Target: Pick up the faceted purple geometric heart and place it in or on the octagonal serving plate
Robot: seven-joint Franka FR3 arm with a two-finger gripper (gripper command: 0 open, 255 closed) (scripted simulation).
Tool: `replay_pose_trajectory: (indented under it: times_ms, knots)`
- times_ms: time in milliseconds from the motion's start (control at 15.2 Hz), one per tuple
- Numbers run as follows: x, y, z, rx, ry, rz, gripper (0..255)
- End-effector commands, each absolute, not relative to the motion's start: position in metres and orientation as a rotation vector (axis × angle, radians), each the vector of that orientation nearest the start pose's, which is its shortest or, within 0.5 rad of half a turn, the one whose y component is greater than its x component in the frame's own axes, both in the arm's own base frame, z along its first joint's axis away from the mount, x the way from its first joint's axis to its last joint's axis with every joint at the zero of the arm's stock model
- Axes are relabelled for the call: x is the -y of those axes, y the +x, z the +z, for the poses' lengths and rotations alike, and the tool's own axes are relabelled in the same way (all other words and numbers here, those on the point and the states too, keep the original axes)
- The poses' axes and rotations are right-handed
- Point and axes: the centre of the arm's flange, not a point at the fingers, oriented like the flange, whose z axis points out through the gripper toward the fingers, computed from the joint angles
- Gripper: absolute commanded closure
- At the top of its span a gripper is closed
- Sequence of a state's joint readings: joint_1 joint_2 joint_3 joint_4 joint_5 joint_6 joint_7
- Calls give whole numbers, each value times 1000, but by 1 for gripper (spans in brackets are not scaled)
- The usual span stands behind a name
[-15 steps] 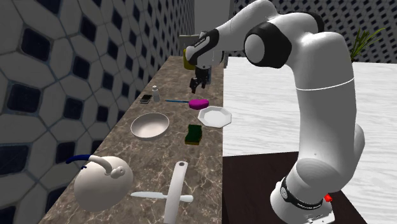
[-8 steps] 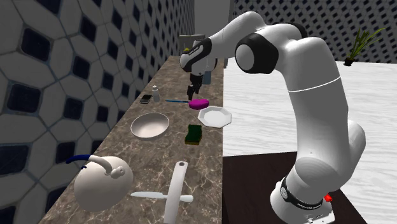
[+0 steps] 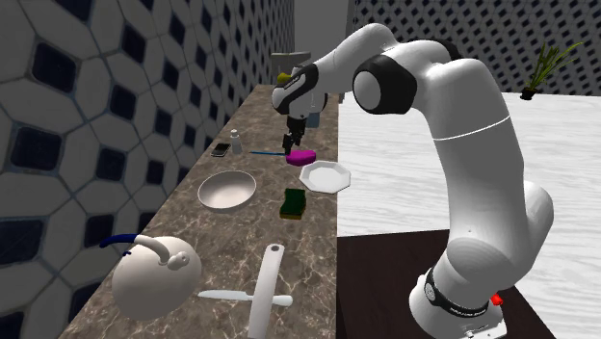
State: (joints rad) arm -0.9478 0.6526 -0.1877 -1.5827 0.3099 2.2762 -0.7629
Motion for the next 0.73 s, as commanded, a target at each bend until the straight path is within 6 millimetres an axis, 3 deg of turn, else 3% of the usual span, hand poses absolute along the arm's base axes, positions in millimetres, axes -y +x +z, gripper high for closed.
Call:
replay_pose_trajectory:
  times_ms: [0,66,132,660]
  knots:
    - [627,321,265,-808,-2999,-215,0]
    - [627,321,265,-808,-2999,-215,0]
    - [627,321,265,-808,-2999,-215,255]
    - [627,321,265,-808,-2999,-215,255]
